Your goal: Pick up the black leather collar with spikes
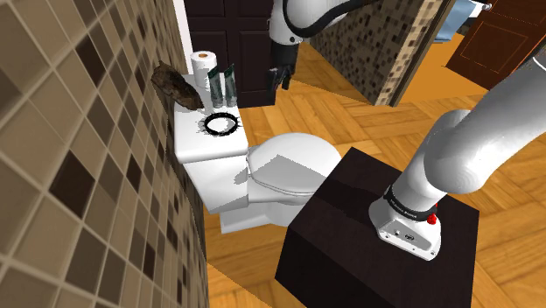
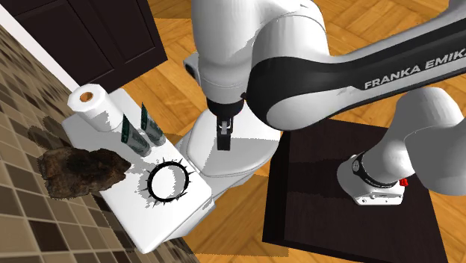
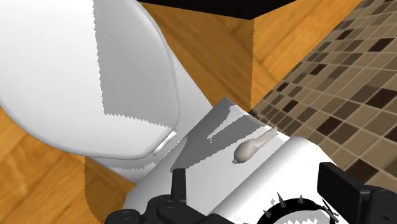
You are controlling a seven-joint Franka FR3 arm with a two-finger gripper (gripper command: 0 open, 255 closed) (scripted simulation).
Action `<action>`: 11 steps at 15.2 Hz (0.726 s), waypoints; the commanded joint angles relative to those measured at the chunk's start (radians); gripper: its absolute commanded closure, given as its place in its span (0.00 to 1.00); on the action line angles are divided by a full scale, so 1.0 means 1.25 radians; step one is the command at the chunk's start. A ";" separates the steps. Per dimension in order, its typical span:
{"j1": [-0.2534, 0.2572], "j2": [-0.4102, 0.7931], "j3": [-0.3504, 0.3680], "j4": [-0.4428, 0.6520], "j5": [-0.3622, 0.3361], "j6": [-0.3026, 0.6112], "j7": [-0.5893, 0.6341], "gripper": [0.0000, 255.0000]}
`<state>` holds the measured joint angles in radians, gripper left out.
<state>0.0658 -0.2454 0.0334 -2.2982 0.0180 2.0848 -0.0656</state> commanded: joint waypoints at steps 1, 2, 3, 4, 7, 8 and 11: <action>0.005 0.065 0.005 0.039 0.002 0.040 -0.002 0.00; 0.007 0.092 0.007 0.055 0.003 0.058 -0.002 0.00; 0.010 0.119 0.010 0.071 0.004 0.075 -0.002 0.00; 0.013 0.146 0.013 0.089 0.005 0.091 -0.003 0.00; 0.020 0.228 0.020 0.148 0.004 0.134 -0.003 0.00; 0.023 0.255 0.023 0.170 0.003 0.146 -0.002 0.00; 0.032 0.337 0.030 0.241 0.000 0.177 -0.002 0.00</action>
<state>0.1003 0.1444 0.0666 -2.0244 0.0197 2.2915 -0.0708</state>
